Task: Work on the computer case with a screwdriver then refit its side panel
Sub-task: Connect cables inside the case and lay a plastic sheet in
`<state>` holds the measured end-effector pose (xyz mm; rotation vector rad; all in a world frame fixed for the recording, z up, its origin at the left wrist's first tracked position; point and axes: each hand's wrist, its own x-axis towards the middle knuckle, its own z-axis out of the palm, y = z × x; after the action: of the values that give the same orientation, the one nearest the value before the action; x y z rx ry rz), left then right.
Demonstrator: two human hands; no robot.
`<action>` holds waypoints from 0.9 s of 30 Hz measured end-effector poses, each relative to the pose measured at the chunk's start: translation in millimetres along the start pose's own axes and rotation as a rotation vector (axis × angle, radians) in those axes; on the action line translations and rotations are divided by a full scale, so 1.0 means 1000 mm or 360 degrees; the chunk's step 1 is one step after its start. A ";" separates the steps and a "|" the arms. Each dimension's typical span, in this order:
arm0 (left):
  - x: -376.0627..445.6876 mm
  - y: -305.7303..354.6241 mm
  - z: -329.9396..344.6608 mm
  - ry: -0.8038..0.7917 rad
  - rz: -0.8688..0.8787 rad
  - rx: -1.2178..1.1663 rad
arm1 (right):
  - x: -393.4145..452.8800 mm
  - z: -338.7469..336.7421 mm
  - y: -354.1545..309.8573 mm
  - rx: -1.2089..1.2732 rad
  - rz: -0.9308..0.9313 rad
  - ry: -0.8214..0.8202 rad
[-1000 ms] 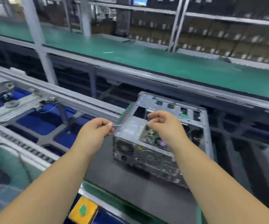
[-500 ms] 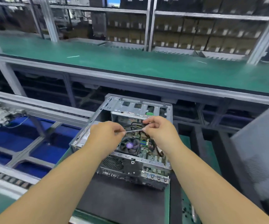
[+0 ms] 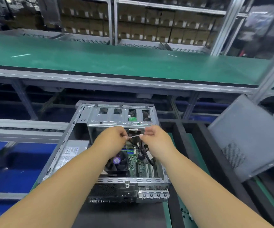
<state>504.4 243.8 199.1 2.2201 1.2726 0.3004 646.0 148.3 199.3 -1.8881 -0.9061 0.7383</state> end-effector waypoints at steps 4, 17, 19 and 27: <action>0.033 -0.005 0.004 -0.0346 -0.0117 0.0432 | 0.007 0.017 -0.002 -0.0269 0.0340 -0.0072; 0.079 -0.013 0.061 -0.0734 -0.0129 -0.0585 | 0.031 0.052 0.017 -0.0315 0.0591 0.0132; 0.076 -0.020 0.068 -0.0756 -0.0212 -0.0835 | 0.028 0.053 0.022 -0.0314 0.0522 0.0175; 0.074 -0.016 0.066 -0.0923 -0.0143 -0.1127 | 0.019 0.055 0.020 -0.0770 0.0202 0.0405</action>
<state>561.1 289.6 129.7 1.4807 0.7769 0.0424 619.4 182.6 155.1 -2.4178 -0.8587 0.3529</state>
